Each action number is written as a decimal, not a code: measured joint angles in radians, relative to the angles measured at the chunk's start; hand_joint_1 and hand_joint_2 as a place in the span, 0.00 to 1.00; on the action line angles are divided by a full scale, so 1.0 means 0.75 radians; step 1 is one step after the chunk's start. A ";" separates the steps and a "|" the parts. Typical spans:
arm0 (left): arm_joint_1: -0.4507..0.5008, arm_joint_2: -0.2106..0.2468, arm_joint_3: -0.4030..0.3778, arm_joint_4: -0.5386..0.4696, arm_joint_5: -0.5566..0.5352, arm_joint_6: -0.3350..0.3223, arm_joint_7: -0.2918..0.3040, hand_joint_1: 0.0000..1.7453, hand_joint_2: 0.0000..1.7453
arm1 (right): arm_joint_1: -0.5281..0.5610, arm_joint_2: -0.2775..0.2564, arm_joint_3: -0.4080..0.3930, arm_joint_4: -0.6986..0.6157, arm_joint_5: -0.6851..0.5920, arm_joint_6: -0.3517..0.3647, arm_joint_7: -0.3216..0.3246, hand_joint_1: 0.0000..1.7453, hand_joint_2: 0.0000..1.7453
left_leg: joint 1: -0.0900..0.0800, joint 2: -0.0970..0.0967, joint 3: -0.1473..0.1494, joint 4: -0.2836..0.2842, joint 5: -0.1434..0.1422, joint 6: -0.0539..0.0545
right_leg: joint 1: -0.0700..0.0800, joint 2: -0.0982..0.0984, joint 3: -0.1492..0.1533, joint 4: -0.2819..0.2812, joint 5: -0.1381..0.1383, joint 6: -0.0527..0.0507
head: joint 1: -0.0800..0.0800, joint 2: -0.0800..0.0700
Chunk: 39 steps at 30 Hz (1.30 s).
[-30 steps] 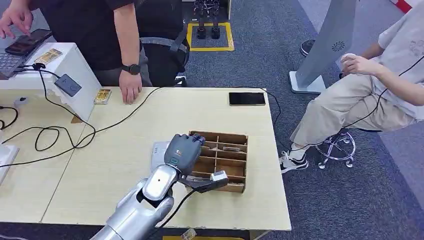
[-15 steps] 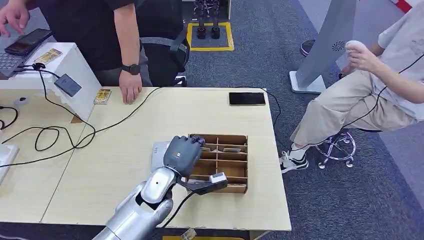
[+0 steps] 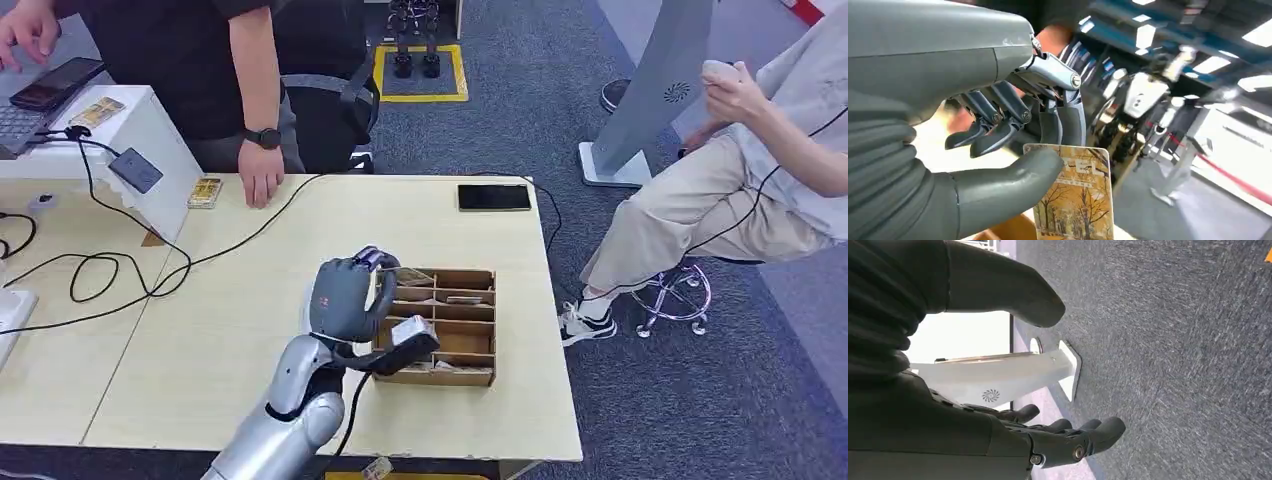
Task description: Pass the card to the sensor for recognition and then transmit it.
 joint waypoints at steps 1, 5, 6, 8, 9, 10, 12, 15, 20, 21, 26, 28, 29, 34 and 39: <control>0.005 -0.013 0.027 -0.022 0.107 -0.002 -0.029 1.00 1.00 | 0.000 0.001 0.000 0.000 0.000 -0.007 0.000 0.00 1.00 | 0.000 0.000 0.000 0.000 0.000 0.000 | 0.000 0.000 0.000 0.000 0.000 0.000 | 0.000 0.000; 0.010 -0.044 0.101 -0.091 0.271 0.003 -0.072 1.00 1.00 | 0.001 0.007 -0.001 0.001 0.000 -0.017 0.000 0.00 1.00 | 0.000 0.000 0.000 0.000 0.000 0.000 | 0.000 0.000 0.000 0.000 0.000 0.000 | 0.000 0.000; 0.010 -0.048 0.118 -0.105 0.299 0.005 -0.078 1.00 1.00 | 0.002 0.009 -0.001 0.001 0.000 -0.018 0.000 0.00 1.00 | 0.000 0.000 0.000 0.000 0.000 0.000 | 0.000 0.000 0.000 0.000 0.000 0.000 | 0.000 0.000; 0.010 -0.057 0.142 -0.125 0.332 0.005 -0.084 1.00 1.00 | 0.003 0.012 -0.001 0.001 0.000 -0.018 0.000 0.00 1.00 | 0.000 0.000 0.000 0.000 0.000 0.000 | 0.000 0.000 0.000 0.000 0.000 0.000 | 0.000 0.000; 0.010 -0.059 0.149 -0.132 0.341 0.005 -0.086 1.00 1.00 | 0.003 0.013 -0.001 0.001 0.000 -0.018 0.000 0.00 1.00 | 0.000 0.000 0.000 0.000 0.000 0.000 | 0.000 0.000 0.000 0.000 0.000 0.000 | 0.000 0.000; 0.010 -0.062 0.158 -0.137 0.362 0.002 -0.088 1.00 1.00 | 0.002 0.014 -0.001 0.001 0.000 -0.017 0.000 0.00 1.00 | 0.000 0.000 0.000 0.000 0.000 0.000 | 0.000 0.000 0.000 0.000 0.000 0.000 | 0.000 0.000; 0.008 -0.069 0.172 -0.144 0.443 -0.015 -0.099 1.00 1.00 | 0.003 0.015 -0.001 0.001 0.000 -0.018 0.000 0.00 1.00 | 0.000 0.000 0.000 0.000 0.000 0.000 | 0.000 0.000 0.000 0.000 0.000 0.000 | 0.000 0.000; -0.008 -0.073 0.199 -0.144 0.603 -0.045 -0.106 1.00 1.00 | 0.002 0.017 -0.001 0.001 0.000 -0.020 0.000 0.00 1.00 | 0.000 0.000 0.000 0.000 0.000 0.000 | 0.000 0.000 0.000 0.000 0.000 0.000 | 0.000 0.000; -0.098 -0.076 0.273 -0.111 0.919 -0.114 -0.094 1.00 1.00 | 0.000 0.019 0.010 0.003 0.000 -0.040 0.000 0.00 1.00 | 0.000 0.000 0.000 0.000 0.000 0.000 | 0.000 0.000 0.000 0.000 0.000 0.000 | 0.000 0.000; -0.128 -0.076 0.288 -0.086 0.985 -0.122 -0.085 1.00 1.00 | -0.001 0.019 0.015 0.003 0.000 -0.042 0.000 0.00 1.00 | 0.000 0.000 0.000 0.000 0.001 0.000 | 0.000 0.000 0.000 0.000 0.000 0.000 | 0.001 0.000; -0.299 -0.068 0.355 0.099 1.129 -0.078 -0.061 1.00 1.00 | -0.008 0.019 0.045 0.005 0.000 -0.037 -0.001 0.00 1.00 | 0.000 0.000 0.000 0.000 0.001 -0.001 | 0.000 0.000 0.000 0.000 0.001 0.000 | 0.000 0.000; -0.360 -0.065 0.375 0.177 1.149 -0.066 -0.060 1.00 1.00 | -0.011 0.019 0.051 0.006 0.000 -0.036 0.000 0.00 1.00 | 0.000 0.000 0.000 0.000 0.001 -0.001 | 0.000 0.000 0.000 0.001 0.001 0.000 | 0.001 0.000; -0.381 -0.061 0.383 0.207 1.153 -0.063 -0.060 1.00 1.00 | -0.011 0.019 0.056 0.006 0.000 -0.035 0.000 0.00 1.00 | 0.000 0.000 0.000 0.000 0.001 -0.001 | 0.000 0.000 0.000 0.001 0.001 0.000 | 0.000 0.000; -0.468 -0.053 0.407 0.366 1.153 -0.011 -0.060 1.00 1.00 | -0.015 0.019 0.080 0.008 0.000 -0.034 0.000 0.00 1.00 | 0.000 0.000 0.000 0.000 0.001 -0.001 | 0.000 0.001 0.000 0.001 0.001 0.000 | 0.000 0.000; -0.503 -0.048 0.425 0.453 1.149 0.007 -0.062 1.00 1.00 | -0.015 0.019 0.089 0.009 0.000 -0.033 0.000 0.00 1.00 | 0.000 0.000 0.000 0.000 0.001 -0.001 | 0.000 0.000 0.000 0.001 0.001 0.000 | 0.000 0.000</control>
